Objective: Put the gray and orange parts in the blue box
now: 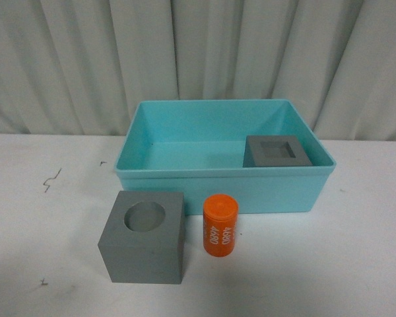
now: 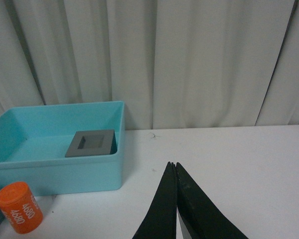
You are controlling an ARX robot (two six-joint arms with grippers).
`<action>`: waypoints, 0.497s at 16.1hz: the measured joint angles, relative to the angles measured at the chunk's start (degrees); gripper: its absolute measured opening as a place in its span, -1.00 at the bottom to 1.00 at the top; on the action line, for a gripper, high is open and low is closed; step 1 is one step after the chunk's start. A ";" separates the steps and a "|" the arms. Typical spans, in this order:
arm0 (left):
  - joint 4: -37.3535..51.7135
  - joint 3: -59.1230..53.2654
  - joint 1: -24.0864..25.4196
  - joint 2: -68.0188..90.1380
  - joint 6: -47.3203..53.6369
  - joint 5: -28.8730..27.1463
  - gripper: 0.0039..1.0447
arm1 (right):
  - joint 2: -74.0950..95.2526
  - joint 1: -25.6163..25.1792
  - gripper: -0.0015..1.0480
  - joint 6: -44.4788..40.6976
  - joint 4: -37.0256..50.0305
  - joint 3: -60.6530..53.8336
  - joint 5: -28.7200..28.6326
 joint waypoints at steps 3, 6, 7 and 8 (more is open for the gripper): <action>0.00 0.00 0.00 0.00 0.00 0.00 0.88 | -4.00 0.00 -0.96 0.00 -3.61 0.00 0.00; 0.00 0.00 0.00 0.00 0.00 0.00 0.88 | -6.80 0.00 -0.96 0.00 -6.60 0.00 0.00; 0.00 0.00 0.00 0.00 0.00 0.00 0.88 | -7.45 0.00 -0.96 0.00 -7.13 0.00 0.00; 0.00 0.00 0.00 0.00 0.00 0.00 0.88 | -8.24 0.00 -0.96 0.00 -7.93 0.00 0.00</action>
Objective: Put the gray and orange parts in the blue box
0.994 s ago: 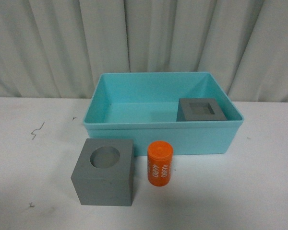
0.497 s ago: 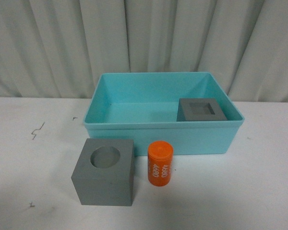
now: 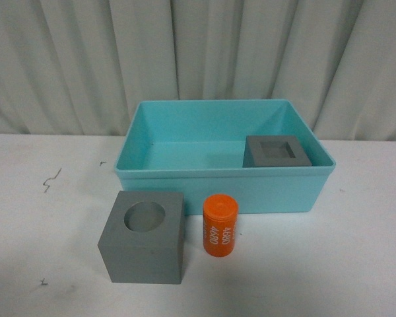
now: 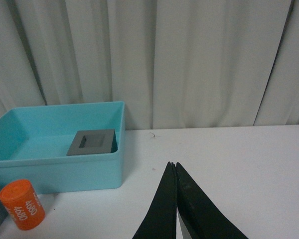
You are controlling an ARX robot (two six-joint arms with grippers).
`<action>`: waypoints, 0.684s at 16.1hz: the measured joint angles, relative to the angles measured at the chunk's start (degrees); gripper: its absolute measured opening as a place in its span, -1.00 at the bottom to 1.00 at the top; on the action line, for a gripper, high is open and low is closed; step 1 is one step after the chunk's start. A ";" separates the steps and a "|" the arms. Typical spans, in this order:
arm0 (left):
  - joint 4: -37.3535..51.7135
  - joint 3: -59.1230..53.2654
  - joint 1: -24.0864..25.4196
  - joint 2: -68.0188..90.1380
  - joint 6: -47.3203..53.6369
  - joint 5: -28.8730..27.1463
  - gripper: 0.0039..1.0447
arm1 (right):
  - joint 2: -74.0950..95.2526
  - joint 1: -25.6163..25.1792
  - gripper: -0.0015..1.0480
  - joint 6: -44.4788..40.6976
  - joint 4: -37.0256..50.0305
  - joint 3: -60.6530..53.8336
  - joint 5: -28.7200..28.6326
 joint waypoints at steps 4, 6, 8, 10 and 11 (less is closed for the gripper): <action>-0.04 0.00 0.00 0.00 0.00 0.00 0.88 | -10.60 0.00 -0.96 0.00 -10.51 0.26 0.00; 0.00 0.00 0.00 0.00 0.00 0.04 0.88 | -10.62 0.00 -0.96 0.00 -11.45 0.02 -0.02; -0.02 0.00 0.00 0.00 0.00 0.02 0.88 | -10.69 0.00 -0.96 -0.02 -11.34 0.02 -0.04; 0.00 0.00 0.00 0.00 0.00 0.00 0.88 | -10.69 0.00 -0.51 -0.02 -11.30 0.02 -0.02; 0.00 0.00 0.00 0.00 0.00 0.00 0.88 | -10.69 0.00 -0.34 -0.02 -11.30 0.02 -0.02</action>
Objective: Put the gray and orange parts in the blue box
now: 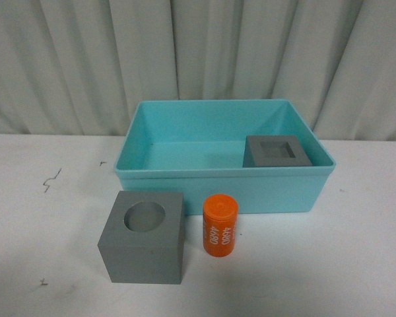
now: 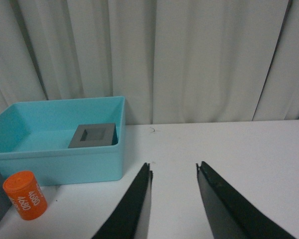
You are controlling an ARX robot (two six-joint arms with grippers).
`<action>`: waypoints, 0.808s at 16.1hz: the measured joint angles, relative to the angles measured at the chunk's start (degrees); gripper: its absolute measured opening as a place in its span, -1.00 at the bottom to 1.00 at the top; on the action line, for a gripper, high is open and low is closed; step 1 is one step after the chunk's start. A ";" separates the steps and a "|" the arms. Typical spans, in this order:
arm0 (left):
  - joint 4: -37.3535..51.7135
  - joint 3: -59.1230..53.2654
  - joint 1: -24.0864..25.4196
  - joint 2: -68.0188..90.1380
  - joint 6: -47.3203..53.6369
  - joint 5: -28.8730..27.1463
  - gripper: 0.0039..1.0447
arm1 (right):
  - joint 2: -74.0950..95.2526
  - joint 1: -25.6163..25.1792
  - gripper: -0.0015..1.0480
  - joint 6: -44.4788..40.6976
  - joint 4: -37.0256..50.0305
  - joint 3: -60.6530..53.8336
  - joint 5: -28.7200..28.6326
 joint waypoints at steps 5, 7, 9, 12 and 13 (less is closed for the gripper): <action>-0.02 0.00 0.00 0.00 0.00 0.00 0.88 | 0.00 0.00 0.60 0.00 0.00 0.00 0.00; -0.02 0.00 0.00 0.00 0.00 0.00 0.88 | 0.00 0.00 0.91 0.02 0.00 0.00 0.00; -8.33 2.56 -1.73 1.99 -1.25 -4.15 0.88 | -0.02 0.00 0.87 0.00 -0.02 0.00 0.00; -20.09 13.75 -9.88 17.57 -5.42 -13.33 0.88 | -0.02 0.00 0.87 0.00 0.00 0.02 0.02; -17.25 15.28 -8.63 19.80 -5.38 -12.68 0.88 | 0.00 -0.02 0.87 0.00 -0.02 0.02 0.02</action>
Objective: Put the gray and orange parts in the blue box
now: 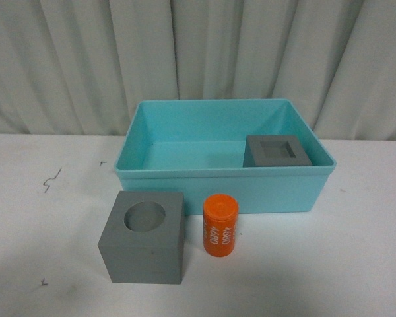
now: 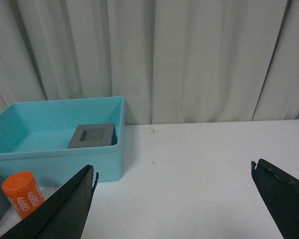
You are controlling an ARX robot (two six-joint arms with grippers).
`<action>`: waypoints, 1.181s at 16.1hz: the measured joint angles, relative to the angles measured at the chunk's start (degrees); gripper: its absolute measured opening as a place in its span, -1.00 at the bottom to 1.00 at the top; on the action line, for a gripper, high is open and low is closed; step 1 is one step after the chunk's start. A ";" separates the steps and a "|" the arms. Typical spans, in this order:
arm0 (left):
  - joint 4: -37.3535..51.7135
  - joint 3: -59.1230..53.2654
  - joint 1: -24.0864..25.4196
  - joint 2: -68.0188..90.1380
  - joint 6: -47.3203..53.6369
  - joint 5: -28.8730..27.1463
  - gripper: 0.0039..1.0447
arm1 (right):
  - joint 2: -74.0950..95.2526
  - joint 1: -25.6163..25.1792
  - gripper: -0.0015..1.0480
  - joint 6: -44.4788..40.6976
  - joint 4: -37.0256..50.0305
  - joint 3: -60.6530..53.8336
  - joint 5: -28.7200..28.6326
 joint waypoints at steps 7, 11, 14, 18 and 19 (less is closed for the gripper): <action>26.95 12.85 -1.40 41.57 -0.57 8.98 0.88 | -0.02 0.02 0.87 0.00 0.02 -0.02 -0.02; 28.65 21.59 -6.47 60.00 -1.38 12.68 0.88 | -0.02 0.02 0.87 0.00 0.02 0.00 -0.04; 27.56 27.10 -6.88 70.10 -2.16 15.56 0.88 | 0.00 0.02 0.87 0.00 0.02 0.00 -0.02; 26.36 29.03 -9.20 74.36 -2.34 15.82 0.88 | -0.02 0.02 0.87 0.00 0.02 0.00 -0.02; 26.01 29.99 -9.75 75.30 -2.10 15.52 0.88 | -0.02 0.02 0.87 0.00 0.02 0.00 -0.02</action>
